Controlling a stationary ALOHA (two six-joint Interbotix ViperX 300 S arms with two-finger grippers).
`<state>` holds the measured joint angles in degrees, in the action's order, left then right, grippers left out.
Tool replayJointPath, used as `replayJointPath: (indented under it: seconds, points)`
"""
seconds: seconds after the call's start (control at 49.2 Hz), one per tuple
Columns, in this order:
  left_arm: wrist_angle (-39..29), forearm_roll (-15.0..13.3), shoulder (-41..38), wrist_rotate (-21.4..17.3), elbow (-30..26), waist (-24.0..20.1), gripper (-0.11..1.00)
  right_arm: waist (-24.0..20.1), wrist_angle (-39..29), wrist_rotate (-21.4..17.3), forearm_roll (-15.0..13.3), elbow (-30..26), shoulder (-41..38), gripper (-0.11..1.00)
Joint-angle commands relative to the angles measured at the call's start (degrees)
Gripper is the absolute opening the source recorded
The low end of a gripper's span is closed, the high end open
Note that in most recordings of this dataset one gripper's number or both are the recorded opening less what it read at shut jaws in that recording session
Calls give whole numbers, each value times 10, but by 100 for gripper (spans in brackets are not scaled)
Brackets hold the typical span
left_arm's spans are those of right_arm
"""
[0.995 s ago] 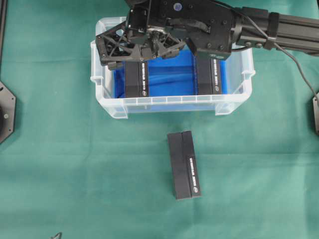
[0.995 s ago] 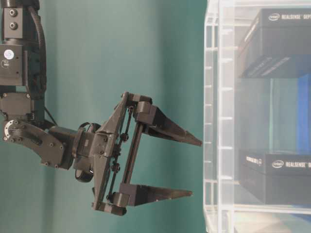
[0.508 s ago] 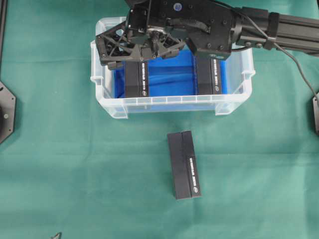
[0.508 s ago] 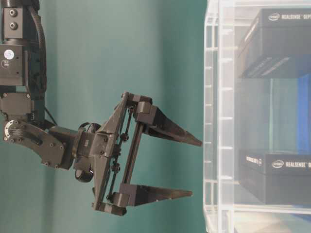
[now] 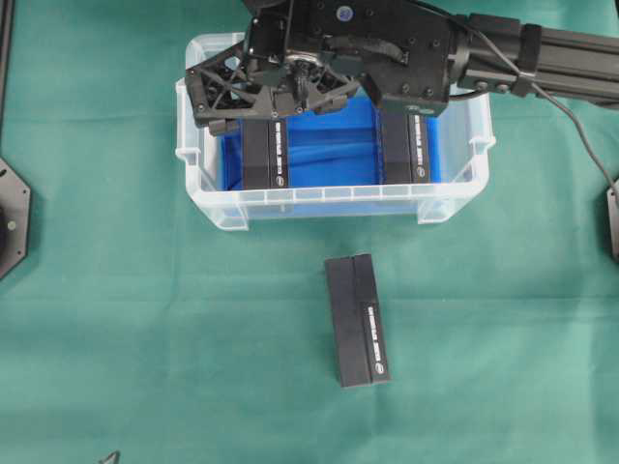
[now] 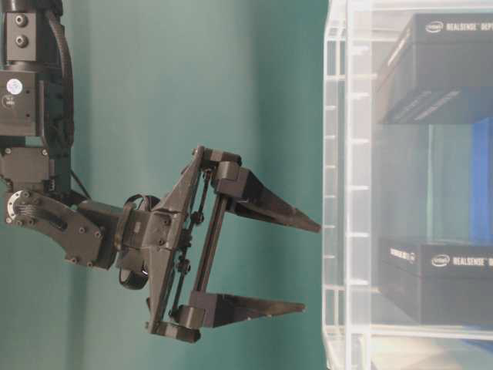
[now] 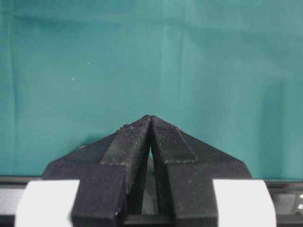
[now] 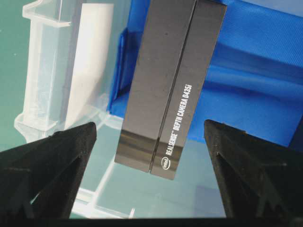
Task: Take the box out of the case with the right arm.
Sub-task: 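Move the open right gripper above the left black box in the case, then lower the right gripper around the left black box and close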
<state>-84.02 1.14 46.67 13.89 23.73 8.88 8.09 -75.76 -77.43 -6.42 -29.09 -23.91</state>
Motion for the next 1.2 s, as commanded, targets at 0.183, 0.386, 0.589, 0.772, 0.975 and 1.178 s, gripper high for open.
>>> replayJointPath:
  seconds: [0.183, 0.386, 0.589, 0.772, 0.975, 1.178]
  points:
    - [2, 2, -2, 1, -7, 2, 0, -2, 4, -1, -1, -9, 12, 94]
    - [3, 2, -2, 2, -7, 2, 0, -2, 4, -1, -1, -9, 7, 94]
    - [3, 2, -2, 2, -6, 2, 0, -2, 4, -1, -2, -4, -11, 94]
    - [3, 2, -2, 2, -7, 2, 0, -2, 33, -2, -1, 24, -21, 94]
    - [3, 2, -2, 2, -6, 2, 0, 1, 87, -18, -2, 69, -24, 94]
    - [3, 1, -2, 3, -6, 2, 0, 3, 133, -21, -1, 95, -34, 94]
